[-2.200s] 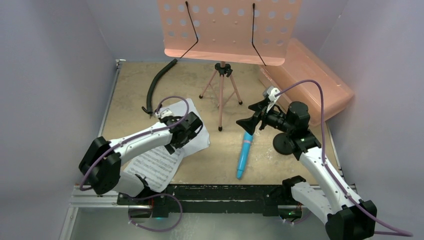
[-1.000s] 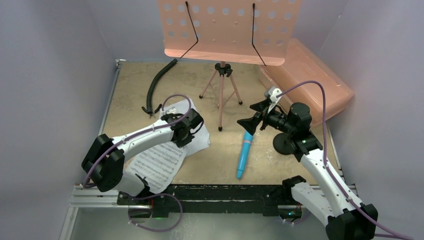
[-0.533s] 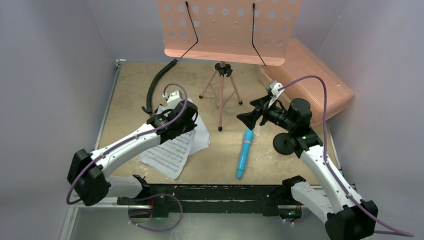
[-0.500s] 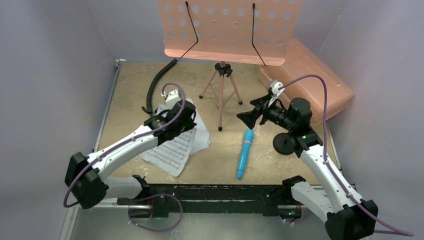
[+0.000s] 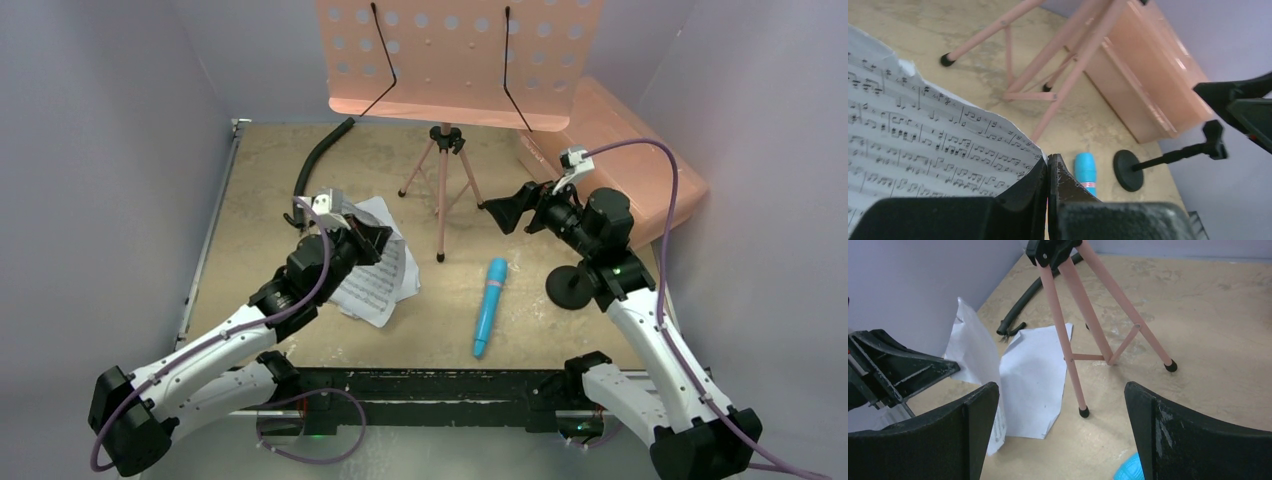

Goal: Set up the instrument practice props

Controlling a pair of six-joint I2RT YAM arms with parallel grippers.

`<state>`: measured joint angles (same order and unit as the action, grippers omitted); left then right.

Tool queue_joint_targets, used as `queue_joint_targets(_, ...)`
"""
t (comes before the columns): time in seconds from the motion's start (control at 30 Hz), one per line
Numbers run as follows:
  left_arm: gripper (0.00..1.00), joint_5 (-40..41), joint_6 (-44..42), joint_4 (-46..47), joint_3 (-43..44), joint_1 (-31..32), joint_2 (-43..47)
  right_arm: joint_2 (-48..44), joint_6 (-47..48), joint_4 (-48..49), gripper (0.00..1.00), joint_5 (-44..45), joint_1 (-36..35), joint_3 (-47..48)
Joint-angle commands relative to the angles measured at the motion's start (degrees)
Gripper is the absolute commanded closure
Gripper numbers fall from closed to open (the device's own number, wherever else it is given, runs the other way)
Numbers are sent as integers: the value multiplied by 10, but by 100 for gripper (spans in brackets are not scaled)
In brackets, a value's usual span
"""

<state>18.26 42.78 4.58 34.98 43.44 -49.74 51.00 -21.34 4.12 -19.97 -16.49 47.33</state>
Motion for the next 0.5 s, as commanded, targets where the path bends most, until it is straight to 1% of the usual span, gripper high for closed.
queue_joint_targets(0.0, 100, -92, -28, 127, 12, -5, -15, -5, -30, -25, 2, 5, -2, 41)
queue_joint_targets(0.13, 100, -121, -21, 71, 80, -3, -80, -4, -21, -28, 2, -50, -1, 36)
queue_joint_targets(0.27, 100, -121, 23, 14, 148, -3, -140, -13, -1, -13, 2, -78, -1, 18)
queue_joint_targets(0.33, 100, -119, 52, 10, 166, -3, -160, -28, 2, 17, 2, -84, -2, -6)
queue_joint_targets(0.47, 100, -118, 112, 44, 167, -1, -164, -64, 14, 74, 2, -92, -1, -55)
